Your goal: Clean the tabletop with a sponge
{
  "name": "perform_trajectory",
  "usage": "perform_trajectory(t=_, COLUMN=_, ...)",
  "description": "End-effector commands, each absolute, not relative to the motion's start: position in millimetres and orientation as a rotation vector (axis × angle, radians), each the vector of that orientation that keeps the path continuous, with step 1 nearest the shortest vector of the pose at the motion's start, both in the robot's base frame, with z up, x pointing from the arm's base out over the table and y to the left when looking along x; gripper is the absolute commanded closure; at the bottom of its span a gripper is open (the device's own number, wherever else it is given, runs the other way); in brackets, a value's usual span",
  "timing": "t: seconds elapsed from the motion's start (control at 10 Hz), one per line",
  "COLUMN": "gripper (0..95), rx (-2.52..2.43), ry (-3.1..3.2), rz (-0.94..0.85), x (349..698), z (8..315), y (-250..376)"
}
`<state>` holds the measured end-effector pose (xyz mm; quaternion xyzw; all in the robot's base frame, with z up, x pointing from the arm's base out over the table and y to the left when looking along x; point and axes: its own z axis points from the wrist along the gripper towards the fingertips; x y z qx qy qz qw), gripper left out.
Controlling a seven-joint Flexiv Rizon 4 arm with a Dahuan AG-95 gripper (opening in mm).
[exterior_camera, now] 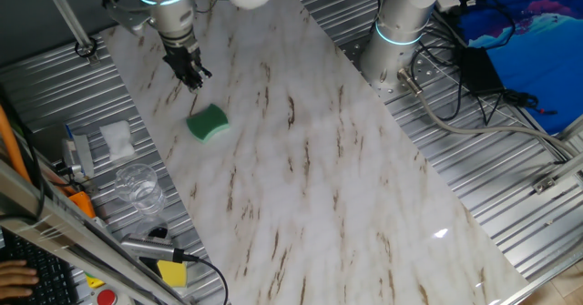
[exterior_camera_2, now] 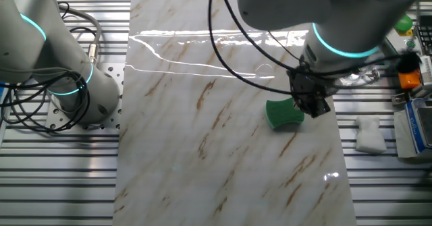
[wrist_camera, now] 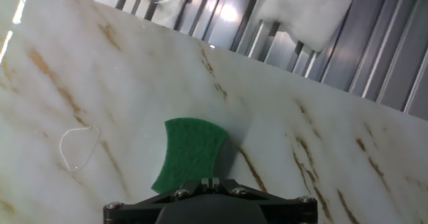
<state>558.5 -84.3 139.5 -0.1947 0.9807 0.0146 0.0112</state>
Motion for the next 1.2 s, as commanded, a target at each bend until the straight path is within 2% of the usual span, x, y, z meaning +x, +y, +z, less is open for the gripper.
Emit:
perform_trajectory(t=0.1, gripper=95.0, rx=-0.574, ry=3.060, rz=0.131, x=573, z=134, y=-99)
perform_trajectory(t=0.5, gripper=95.0, rx=-0.598, ry=3.071, rz=0.167, x=599, z=115, y=-104)
perform_trajectory(t=0.9, gripper=95.0, rx=-0.590, ry=3.070, rz=0.166, x=599, z=91, y=-101)
perform_trajectory(t=1.2, gripper=95.0, rx=-0.617, ry=3.061, rz=0.128, x=597, z=90, y=-101)
